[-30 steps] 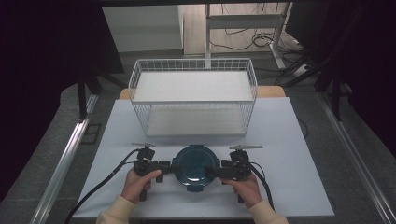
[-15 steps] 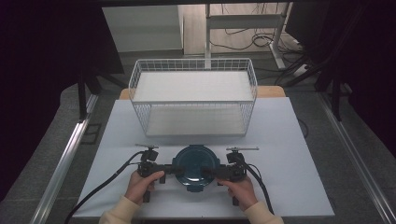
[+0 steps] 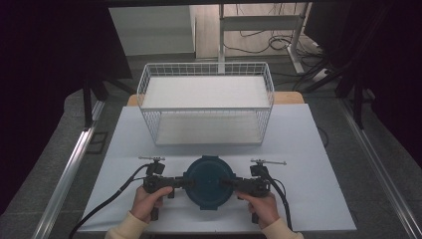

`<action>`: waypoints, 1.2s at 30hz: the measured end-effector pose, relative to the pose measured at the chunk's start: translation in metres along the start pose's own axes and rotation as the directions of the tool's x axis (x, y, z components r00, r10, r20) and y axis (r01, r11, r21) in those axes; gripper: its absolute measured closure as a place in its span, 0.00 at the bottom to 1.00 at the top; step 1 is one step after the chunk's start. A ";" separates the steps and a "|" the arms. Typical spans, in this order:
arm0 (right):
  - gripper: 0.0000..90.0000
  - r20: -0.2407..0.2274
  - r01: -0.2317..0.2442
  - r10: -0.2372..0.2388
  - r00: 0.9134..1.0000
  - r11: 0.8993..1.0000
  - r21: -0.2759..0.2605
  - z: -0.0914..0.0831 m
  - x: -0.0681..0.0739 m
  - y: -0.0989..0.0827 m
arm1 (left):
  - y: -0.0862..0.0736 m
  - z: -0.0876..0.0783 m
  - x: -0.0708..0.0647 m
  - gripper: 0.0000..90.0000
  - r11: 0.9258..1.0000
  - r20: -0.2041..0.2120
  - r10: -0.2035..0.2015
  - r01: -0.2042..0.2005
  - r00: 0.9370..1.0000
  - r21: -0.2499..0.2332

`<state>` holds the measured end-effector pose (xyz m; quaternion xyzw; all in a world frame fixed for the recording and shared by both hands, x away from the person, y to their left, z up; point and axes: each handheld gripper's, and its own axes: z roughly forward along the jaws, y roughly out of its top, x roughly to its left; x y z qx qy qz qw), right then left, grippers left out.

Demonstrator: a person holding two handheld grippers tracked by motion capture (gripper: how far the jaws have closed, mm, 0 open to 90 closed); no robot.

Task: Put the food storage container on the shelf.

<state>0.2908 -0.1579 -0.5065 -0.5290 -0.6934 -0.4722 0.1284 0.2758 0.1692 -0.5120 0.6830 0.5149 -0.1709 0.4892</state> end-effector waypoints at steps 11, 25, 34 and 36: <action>0.40 -0.005 0.079 -0.079 0.997 0.996 -0.030 -0.009 0.008 -0.006 | -0.002 -0.007 -0.009 0.52 0.999 0.005 0.035 -0.035 0.999 -0.023; 0.40 -0.010 0.227 -0.229 0.973 0.970 -0.090 -0.031 0.034 0.000 | -0.001 -0.025 -0.036 0.53 0.989 0.017 0.129 -0.127 0.991 -0.081; 0.40 -0.002 0.284 -0.286 0.958 0.952 -0.119 -0.044 0.046 0.004 | 0.000 -0.033 -0.054 0.53 0.978 0.011 0.181 -0.179 0.983 -0.111; 0.40 -0.007 0.294 -0.297 0.955 0.947 -0.129 -0.048 0.050 0.005 | 0.001 -0.035 -0.059 0.53 0.974 0.004 0.198 -0.196 0.980 -0.117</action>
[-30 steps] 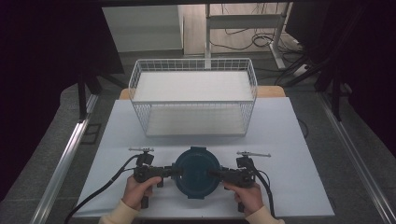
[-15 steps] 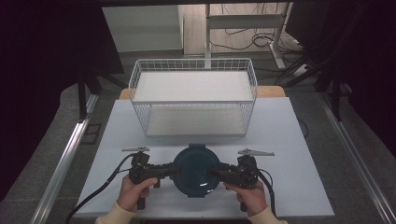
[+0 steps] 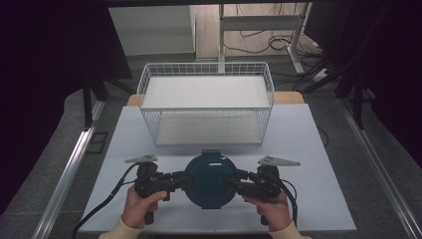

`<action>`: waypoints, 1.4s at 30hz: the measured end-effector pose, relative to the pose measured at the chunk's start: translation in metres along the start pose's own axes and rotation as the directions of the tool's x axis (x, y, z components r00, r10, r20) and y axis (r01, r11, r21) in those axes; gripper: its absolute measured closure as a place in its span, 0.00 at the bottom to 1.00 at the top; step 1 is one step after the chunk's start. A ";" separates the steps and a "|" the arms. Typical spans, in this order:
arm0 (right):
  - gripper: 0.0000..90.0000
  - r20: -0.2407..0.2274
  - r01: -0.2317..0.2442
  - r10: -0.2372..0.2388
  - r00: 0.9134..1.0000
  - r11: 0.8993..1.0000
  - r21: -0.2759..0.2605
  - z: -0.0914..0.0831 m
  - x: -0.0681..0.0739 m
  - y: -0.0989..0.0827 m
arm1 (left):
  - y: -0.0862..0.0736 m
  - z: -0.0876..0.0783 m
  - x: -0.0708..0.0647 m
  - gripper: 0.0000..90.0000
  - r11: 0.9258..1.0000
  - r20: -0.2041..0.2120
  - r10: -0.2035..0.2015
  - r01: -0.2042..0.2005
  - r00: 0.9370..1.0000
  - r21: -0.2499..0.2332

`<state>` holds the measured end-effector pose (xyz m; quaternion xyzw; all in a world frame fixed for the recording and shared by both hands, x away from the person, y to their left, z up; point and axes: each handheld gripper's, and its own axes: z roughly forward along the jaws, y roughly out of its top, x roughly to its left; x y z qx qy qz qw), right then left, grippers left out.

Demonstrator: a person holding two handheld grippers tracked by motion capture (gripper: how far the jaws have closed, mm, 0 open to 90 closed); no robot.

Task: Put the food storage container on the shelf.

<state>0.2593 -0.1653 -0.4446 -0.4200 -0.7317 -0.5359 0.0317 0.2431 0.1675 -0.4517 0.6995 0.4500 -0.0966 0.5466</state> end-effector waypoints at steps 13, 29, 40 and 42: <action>0.40 0.021 0.056 -0.055 0.998 0.998 -0.025 -0.011 0.011 0.010 | 0.009 -0.003 -0.013 0.53 0.999 0.001 0.048 -0.048 0.999 -0.022; 0.41 0.033 0.088 -0.087 0.996 0.995 -0.049 -0.016 0.014 0.034 | 0.042 -0.005 -0.017 0.53 0.994 0.005 0.105 -0.105 0.994 -0.030; 0.41 0.032 0.113 -0.111 0.993 0.992 -0.060 -0.016 0.015 0.078 | 0.082 -0.013 -0.022 0.53 0.990 -0.004 0.133 -0.133 0.991 -0.043; 0.41 0.030 0.114 -0.112 0.993 0.992 -0.061 -0.016 0.015 0.079 | 0.087 -0.014 -0.023 0.53 0.990 -0.008 0.137 -0.137 0.991 -0.043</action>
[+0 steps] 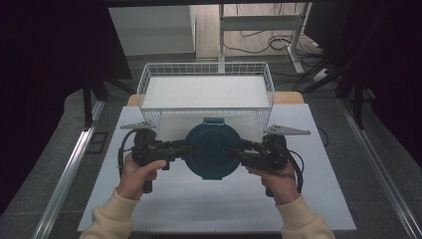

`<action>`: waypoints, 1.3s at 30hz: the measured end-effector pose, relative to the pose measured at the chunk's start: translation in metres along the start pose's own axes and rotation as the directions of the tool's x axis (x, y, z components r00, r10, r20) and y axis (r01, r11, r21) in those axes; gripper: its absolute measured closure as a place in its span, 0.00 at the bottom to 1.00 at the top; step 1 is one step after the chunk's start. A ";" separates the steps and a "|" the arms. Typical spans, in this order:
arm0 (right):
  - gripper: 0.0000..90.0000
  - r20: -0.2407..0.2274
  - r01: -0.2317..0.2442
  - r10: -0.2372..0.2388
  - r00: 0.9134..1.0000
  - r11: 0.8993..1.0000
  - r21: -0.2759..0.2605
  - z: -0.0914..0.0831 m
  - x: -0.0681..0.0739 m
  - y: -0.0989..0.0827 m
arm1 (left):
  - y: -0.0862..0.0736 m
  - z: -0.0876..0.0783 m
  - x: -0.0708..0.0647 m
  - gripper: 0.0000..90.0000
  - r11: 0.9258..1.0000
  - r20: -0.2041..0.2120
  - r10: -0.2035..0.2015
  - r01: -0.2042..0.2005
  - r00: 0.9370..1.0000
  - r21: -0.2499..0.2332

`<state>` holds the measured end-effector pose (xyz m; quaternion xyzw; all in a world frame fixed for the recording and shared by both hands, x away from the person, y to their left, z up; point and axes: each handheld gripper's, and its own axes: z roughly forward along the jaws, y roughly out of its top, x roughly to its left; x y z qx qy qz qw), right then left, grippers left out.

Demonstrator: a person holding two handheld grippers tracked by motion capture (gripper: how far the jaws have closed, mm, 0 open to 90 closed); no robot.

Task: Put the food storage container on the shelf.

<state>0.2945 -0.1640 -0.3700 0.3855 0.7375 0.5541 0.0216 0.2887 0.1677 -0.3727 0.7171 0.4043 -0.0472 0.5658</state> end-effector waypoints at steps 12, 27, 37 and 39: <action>0.41 -0.001 0.021 -0.021 1.000 1.000 -0.020 0.004 -0.001 0.047 | 0.043 -0.008 0.002 0.53 1.000 0.003 0.020 -0.020 1.000 -0.021; 0.41 -0.006 0.047 -0.047 0.999 0.999 -0.015 0.006 -0.001 0.085 | 0.077 -0.015 0.004 0.53 0.999 0.004 0.026 -0.026 1.000 -0.030; 0.41 0.007 0.056 -0.056 0.998 0.998 -0.011 0.010 -0.007 0.117 | 0.109 -0.013 0.014 0.53 0.999 0.022 0.020 -0.019 1.000 -0.035; 0.41 0.005 0.056 -0.056 0.998 0.998 -0.016 0.011 -0.009 0.123 | 0.116 -0.013 0.016 0.53 0.999 0.019 0.021 -0.021 1.000 -0.033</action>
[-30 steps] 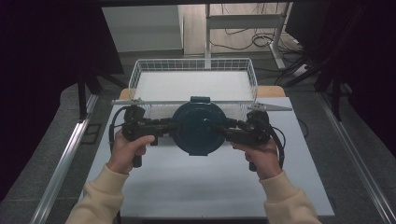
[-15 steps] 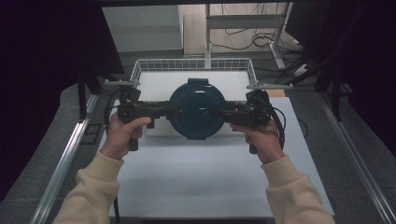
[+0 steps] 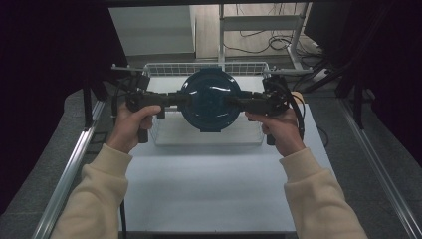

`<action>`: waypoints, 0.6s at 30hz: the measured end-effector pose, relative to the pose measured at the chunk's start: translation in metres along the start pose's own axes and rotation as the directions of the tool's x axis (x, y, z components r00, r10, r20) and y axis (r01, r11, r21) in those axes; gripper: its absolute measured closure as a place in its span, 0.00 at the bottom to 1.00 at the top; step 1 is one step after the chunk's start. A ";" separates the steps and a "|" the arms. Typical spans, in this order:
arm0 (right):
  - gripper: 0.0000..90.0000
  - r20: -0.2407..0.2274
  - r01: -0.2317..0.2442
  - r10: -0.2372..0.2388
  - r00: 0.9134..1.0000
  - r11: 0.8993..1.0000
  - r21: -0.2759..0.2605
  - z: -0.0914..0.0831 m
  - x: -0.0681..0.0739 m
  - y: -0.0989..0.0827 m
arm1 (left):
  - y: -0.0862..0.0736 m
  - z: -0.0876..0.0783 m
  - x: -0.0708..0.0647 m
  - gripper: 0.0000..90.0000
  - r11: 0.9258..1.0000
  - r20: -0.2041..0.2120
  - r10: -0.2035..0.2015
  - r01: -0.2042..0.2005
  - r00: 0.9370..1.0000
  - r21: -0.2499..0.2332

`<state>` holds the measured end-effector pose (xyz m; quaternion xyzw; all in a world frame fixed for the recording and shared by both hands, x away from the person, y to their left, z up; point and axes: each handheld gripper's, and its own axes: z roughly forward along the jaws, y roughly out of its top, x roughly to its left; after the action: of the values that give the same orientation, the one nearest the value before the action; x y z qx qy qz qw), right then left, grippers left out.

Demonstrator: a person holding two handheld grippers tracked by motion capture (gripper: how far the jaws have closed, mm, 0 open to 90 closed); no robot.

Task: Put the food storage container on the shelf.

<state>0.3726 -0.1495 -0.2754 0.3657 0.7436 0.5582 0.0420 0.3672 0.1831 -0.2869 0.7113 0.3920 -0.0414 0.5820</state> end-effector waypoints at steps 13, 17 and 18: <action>0.41 -0.020 -0.038 0.038 0.999 0.999 0.012 0.029 -0.034 0.025 | 0.024 0.014 0.035 0.53 0.998 -0.016 -0.062 0.062 0.998 0.001; 0.41 -0.010 -0.053 0.053 0.999 0.998 0.027 0.036 -0.043 0.028 | 0.029 0.021 0.048 0.53 0.996 -0.003 -0.091 0.091 0.996 0.003; 0.41 -0.008 -0.054 0.055 0.998 0.998 0.027 0.038 -0.046 0.029 | 0.030 0.023 0.051 0.53 0.995 -0.002 -0.099 0.099 0.995 0.002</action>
<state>0.4384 -0.1427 -0.2802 0.3838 0.7410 0.5507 0.0185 0.4292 0.1893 -0.2969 0.6918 0.4272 -0.0700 0.5779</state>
